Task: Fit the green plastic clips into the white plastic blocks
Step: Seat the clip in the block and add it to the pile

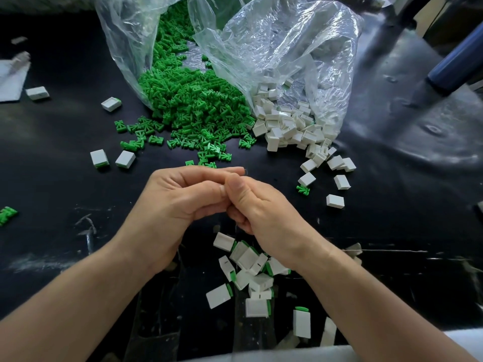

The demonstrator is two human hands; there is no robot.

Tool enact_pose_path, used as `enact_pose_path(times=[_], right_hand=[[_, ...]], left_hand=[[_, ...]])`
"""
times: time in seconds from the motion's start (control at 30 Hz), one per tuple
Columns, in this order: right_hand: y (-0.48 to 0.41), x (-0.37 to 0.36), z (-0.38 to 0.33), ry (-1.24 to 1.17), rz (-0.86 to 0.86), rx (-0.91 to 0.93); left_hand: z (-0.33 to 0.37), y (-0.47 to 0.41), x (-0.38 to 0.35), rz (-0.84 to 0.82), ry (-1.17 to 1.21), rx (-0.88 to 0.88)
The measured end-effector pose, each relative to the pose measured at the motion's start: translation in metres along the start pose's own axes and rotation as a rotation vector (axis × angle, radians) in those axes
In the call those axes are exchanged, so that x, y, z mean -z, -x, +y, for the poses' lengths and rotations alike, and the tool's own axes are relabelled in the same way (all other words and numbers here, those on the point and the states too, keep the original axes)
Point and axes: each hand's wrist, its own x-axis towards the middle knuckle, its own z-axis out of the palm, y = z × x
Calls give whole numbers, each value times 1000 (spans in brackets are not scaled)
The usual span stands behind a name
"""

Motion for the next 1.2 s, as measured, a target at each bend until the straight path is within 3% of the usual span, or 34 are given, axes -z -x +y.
enact_pose_path(times=[1.2], right_hand=[[4, -4, -7, 231, 71, 72]], left_hand=[[-2, -1, -2, 15, 162, 55]])
